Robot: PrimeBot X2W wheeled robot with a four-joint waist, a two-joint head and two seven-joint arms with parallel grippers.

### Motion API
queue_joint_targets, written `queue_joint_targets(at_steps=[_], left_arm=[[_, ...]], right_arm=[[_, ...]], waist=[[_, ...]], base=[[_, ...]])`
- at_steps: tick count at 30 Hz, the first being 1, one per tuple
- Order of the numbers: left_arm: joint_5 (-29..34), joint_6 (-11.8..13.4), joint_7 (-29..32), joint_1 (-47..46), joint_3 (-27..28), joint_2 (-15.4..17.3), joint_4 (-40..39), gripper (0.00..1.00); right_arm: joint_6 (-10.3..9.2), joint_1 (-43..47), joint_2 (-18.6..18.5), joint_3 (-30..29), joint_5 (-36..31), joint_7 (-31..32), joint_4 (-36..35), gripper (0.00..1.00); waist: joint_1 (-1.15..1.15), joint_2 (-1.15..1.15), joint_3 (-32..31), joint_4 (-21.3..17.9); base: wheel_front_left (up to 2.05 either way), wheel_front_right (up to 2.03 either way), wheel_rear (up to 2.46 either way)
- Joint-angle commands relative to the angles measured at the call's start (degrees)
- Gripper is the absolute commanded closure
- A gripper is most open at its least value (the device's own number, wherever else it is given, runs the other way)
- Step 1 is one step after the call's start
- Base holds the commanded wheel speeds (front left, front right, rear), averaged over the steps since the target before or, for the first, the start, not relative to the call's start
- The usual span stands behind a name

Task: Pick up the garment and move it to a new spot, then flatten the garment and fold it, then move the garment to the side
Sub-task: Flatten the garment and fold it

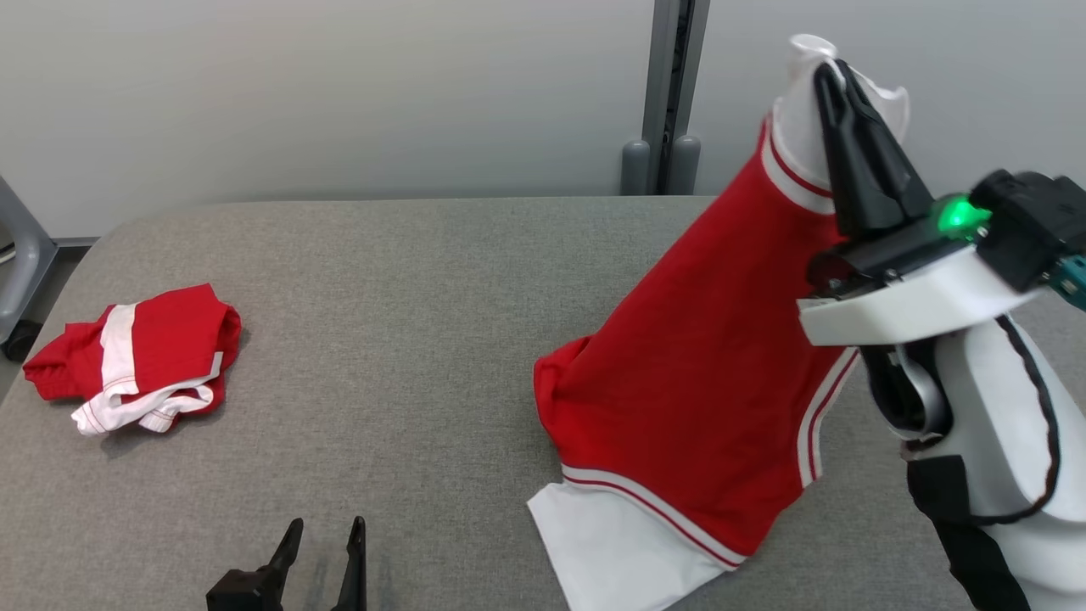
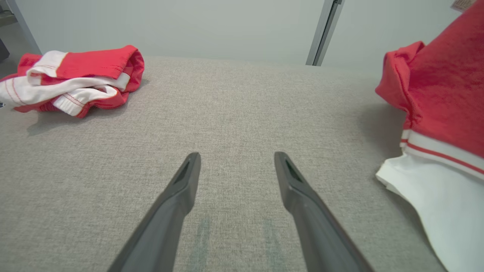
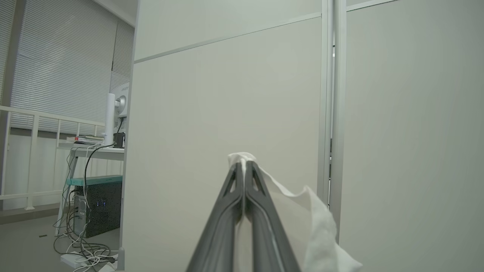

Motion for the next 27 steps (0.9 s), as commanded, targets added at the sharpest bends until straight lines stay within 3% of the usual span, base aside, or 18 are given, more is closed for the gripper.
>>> queue_joint_targets(at_steps=[1, 6, 13, 18, 23, 24, 25, 27], left_arm=[[-0.23, 0.20, -0.10, 0.09, -0.15, 0.21, 0.06, 0.00], [-1.02, 0.37, -0.11, -0.98, -1.38, 0.21, 0.31, 0.00], [-1.65, 0.30, -0.10, -2.72, -3.89, 0.22, 0.46, 0.00], [-2.26, 0.20, -0.10, -4.98, -6.60, 0.22, 0.47, 0.00], [-3.09, 0.80, -0.10, -7.30, -9.07, 0.21, 0.55, 0.00], [-3.13, 0.91, -0.11, -7.50, -9.30, 0.20, 0.54, 0.00], [-3.27, 0.94, -0.10, -7.65, -9.48, 0.20, 0.59, 0.00], [-3.49, 1.13, -0.11, -8.09, -9.79, 0.19, 0.53, 0.00]], right_arm=[[0.01, -2.32, -0.19, 1.81, 0.32, -0.03, 0.93, 1.00], [0.01, -9.13, 1.21, 9.61, 0.65, -0.03, 2.52, 1.00], [0.00, -13.94, 1.47, 12.05, -0.37, -0.02, 6.45, 1.00], [0.00, -18.12, -0.44, 7.81, -4.51, -0.03, 15.44, 1.00], [0.00, -22.72, -4.09, -0.41, -10.60, -0.02, 28.28, 1.00], [0.00, -23.31, -4.54, -1.64, -11.55, -0.02, 31.15, 0.15], [0.00, -24.23, -4.67, -2.65, -12.07, -0.03, 33.05, 0.00], [0.01, -25.33, -5.01, -4.33, -12.85, -0.03, 35.86, 0.00]], waist=[[0.00, 0.00, 0.13, 0.34], [0.00, 0.00, 1.14, 1.47], [0.00, 0.00, 2.88, 4.08], [0.00, 0.00, 6.35, 7.81], [0.00, 0.00, 10.35, 12.07], [0.00, 0.00, 10.81, 12.51], [0.00, 0.00, 11.23, 12.88], [0.00, 0.00, 11.82, 13.29]], base=[[0.00, 0.00, 0.00], [0.00, 0.00, 0.00], [0.00, 0.00, 0.00], [0.00, 0.00, 0.00], [0.00, 0.00, 0.00], [0.00, 0.00, 0.00], [0.00, 0.00, 0.00], [0.00, 0.00, 0.00]])
